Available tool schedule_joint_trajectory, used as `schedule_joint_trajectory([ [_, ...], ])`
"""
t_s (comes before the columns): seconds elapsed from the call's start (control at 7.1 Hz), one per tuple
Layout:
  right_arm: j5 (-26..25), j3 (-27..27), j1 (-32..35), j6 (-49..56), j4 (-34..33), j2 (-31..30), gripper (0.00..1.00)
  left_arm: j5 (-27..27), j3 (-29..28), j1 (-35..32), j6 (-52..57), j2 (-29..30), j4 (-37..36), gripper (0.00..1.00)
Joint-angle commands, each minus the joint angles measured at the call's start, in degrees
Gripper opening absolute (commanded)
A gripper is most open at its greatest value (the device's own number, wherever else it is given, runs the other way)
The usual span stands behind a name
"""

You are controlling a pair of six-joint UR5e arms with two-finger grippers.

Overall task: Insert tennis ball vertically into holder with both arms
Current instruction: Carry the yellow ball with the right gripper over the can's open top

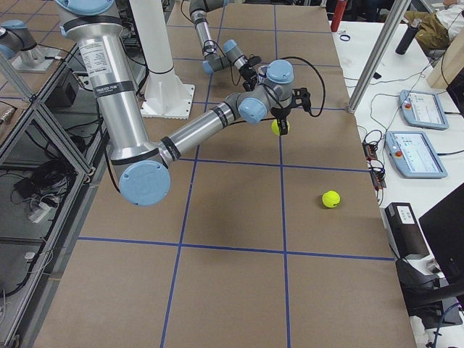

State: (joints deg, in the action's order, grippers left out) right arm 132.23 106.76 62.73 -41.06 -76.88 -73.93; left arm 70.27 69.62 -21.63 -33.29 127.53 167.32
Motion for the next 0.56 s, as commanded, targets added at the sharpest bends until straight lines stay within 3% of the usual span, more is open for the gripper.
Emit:
schedule_joint_trajectory([
  [0.0,1.4,-0.5,-1.7,-6.5,-0.1,4.6,0.0,-0.3,-0.5,-0.1,0.1,0.4,0.0,0.99],
  [0.42,1.4,0.2,-5.2,-17.4,-0.1,10.9,0.0,-0.2,-0.5,-0.3,0.1,0.3,0.1,0.99],
])
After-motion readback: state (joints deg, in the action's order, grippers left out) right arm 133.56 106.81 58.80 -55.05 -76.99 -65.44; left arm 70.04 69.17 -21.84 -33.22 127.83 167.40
